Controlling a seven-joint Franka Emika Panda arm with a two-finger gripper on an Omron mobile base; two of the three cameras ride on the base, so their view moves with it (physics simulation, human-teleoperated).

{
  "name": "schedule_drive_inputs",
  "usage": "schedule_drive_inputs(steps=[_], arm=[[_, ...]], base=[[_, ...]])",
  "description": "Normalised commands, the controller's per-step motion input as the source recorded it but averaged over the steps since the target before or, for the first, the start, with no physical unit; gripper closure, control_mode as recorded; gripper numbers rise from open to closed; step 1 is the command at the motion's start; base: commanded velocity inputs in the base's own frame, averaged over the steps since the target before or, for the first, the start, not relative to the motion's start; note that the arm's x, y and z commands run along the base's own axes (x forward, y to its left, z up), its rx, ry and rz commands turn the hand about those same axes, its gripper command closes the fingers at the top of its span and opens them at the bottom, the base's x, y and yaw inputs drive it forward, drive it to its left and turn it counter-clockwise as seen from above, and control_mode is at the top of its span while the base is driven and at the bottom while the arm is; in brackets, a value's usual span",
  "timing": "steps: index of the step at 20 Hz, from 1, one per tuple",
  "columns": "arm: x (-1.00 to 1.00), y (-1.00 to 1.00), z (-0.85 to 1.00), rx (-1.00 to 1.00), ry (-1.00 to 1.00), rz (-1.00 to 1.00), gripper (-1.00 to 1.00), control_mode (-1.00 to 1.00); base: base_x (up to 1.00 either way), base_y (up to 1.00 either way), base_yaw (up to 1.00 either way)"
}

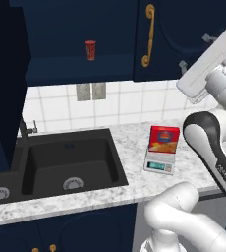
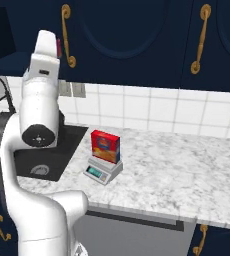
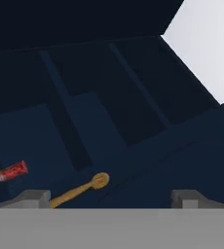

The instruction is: Pick the boxed food and place it on the digital scale for weighing, and close the cabinet.

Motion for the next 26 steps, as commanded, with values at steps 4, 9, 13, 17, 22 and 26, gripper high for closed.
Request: schedule_drive_inputs(steps=[4,9,13,17,22,26], arm=[[-0.87,0.87,-0.12,0.00,-0.11,0.00,-1.00,-1.00],[-0.87,1.00,-0.22,0.00,0.00,0.07,-1.00,-1.00],[-0.71,1.00,-0.37,0.07,-0.01,0.08,-1.00,-1.00],[-0.84,1.00,-0.01,0.04,0.01,0.04,-1.00,-1.00],[-0.99,0.82,0.00,0.06,0.04,0.00,-1.00,-1.00],[-1.00,0.21,0.01,0.07,0.00,0.00,-1.00,-1.00]], base=[[0.00,0.00,0.00],[0.00,0.00,0.00],[0.00,0.00,0.00],[0.00,0.00,0.00],[0.00,0.00,0.00],[0.00,0.00,0.00]])
